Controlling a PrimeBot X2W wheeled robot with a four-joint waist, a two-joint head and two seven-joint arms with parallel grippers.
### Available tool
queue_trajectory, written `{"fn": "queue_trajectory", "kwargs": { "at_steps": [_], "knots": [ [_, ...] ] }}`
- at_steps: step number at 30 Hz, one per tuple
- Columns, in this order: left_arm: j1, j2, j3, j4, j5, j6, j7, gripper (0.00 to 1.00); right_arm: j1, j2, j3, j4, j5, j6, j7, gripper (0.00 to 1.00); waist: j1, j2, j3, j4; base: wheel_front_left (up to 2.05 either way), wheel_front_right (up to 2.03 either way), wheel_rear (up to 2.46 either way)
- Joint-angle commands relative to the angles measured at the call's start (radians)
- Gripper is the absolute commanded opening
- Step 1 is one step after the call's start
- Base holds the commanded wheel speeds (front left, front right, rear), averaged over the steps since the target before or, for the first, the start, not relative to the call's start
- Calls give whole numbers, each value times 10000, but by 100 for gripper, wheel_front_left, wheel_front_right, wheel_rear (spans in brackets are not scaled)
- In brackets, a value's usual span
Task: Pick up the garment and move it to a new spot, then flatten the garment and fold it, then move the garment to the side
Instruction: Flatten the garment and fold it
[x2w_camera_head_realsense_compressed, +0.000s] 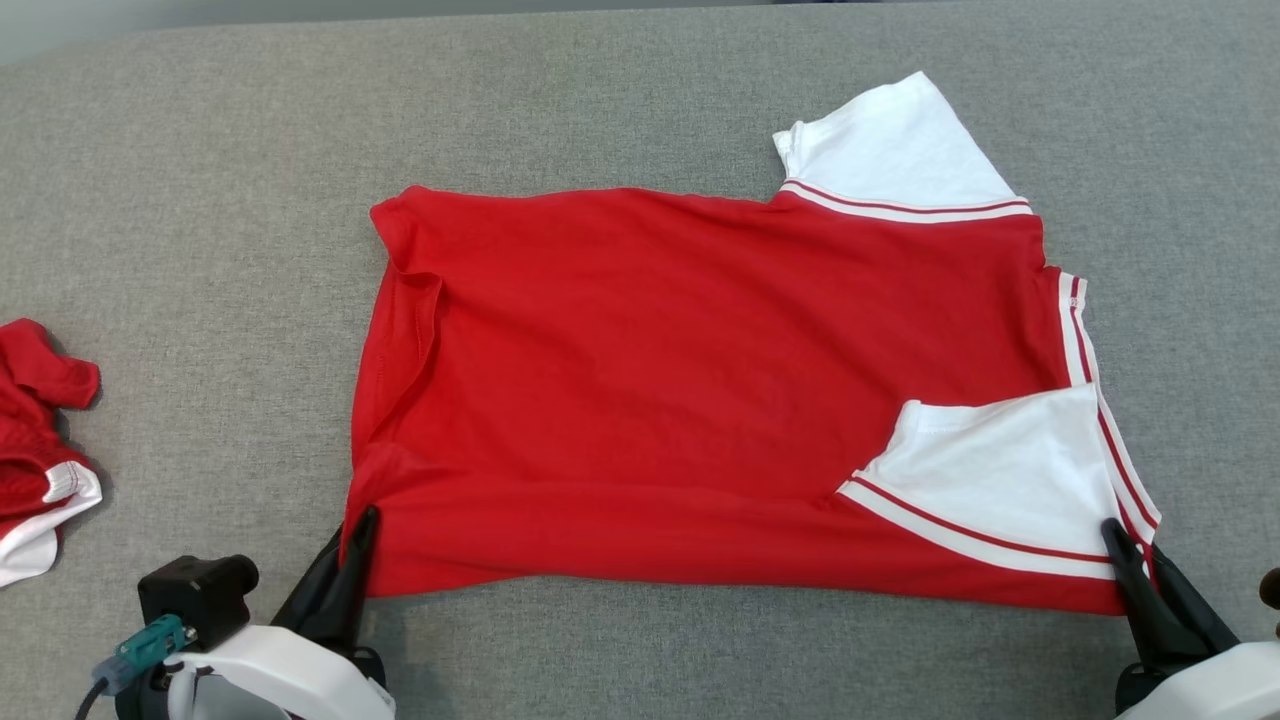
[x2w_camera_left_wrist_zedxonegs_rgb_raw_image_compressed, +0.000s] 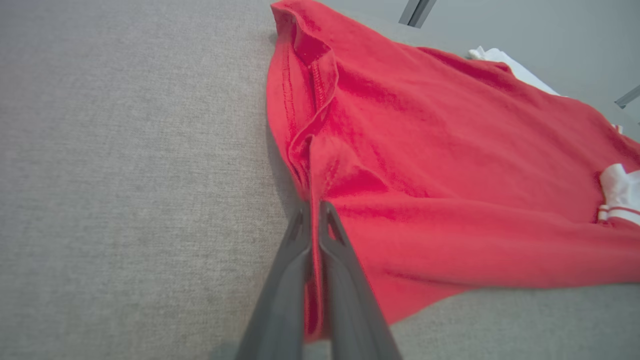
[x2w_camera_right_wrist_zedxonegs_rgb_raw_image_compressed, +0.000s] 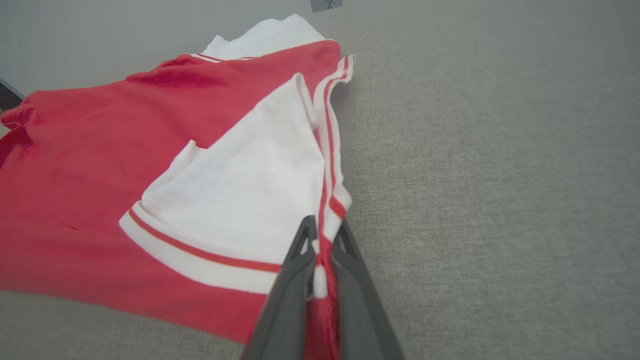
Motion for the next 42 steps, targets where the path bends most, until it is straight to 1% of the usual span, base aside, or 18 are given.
{"fn": "queue_trajectory", "kwargs": {
  "at_steps": [1, 2, 4, 5, 8, 12, 15, 17, 22, 29, 33, 35, 36, 39, 42],
  "knots": [
    [55, -51, 18, -48, -17, 47, -49, 50, -7, -54, -17, 16, -51, -11, -4, 0, 0, -1, 3, -6, 0, 0, 0],
    [98, -113, -12, -70, -38, 94, -65, 100, -54, -68, -44, 61, -93, -11, -70, 2, 0, -1, 1, -9, 0, 0, 0],
    [114, -119, -27, -55, 167, 213, -247, 100, -124, -66, -74, 136, -220, -11, -84, 98, 0, -1, -18, -22, 0, 0, 0],
    [103, -202, -39, -46, 223, 284, -365, 100, -182, -84, -110, 127, -251, -11, -166, 100, 0, -1, -29, -26, 0, 0, 0],
    [-33, -334, -61, -108, 534, 449, -863, 100, -385, -76, -289, 14, -436, -9, -442, 100, 0, -1, -57, -60, 0, 0, 0],
    [-422, -432, 85, -338, 1097, 754, -1786, 100, -859, 38, -593, -383, -818, -8, -988, 100, 0, -1, -117, -110, 0, 0, 0],
    [-690, -510, 196, -528, 1354, 936, -2251, 100, -1208, 106, -674, -720, -1077, -8, -1339, 100, 0, -1, -227, -152, 0, 0, 0],
    [-854, -499, 221, -603, 1485, 1068, -2322, 100, -1403, 140, -674, -884, -1220, -8, -1446, 100, 0, -1, -308, -189, 0, 0, 0],
    [-1040, -394, 261, -643, 1649, 1236, -2250, 100, -1645, 237, -566, -960, -1348, -8, -1495, 100, 0, -1, -472, -301, 0, 0, 0],
    [-1196, -430, 143, -664, 1642, 1339, -2041, 100, -1787, 321, -413, -765, -1231, -8, -1575, 100, 0, -1, -410, -289, 0, 0, 0],
    [-2055, -436, 86, -537, 1439, 1095, -1694, 100, -1992, 350, -249, -775, -1243, -8, -1557, 100, 0, -1, -142, -370, 0, 0, 0],
    [-2710, -425, 84, -246, 1208, 869, -1338, 100, -2127, 345, -165, -769, -1228, -8, -1576, 100, 0, -1, 22, -454, 0, 0, 0],
    [-2710, -425, 84, -246, 1208, 869, -1338, 100, -2127, 345, -165, -769, -1228, -8, -1576, 100, 0, -1, 22, -454, 0, 0, 0],
    [-3812, -376, 183, 552, 729, 478, -777, 100, -2310, 356, -38, -690, -1168, -8, -1651, 100, 0, -1, 276, -642, 0, 0, 0],
    [-4727, -347, 282, 1776, 202, 74, -240, 100, -2501, 381, 62, -514, -1133, -8, -1770, 100, 0, -1, 566, -842, 0, 0, 0]
  ]
}}
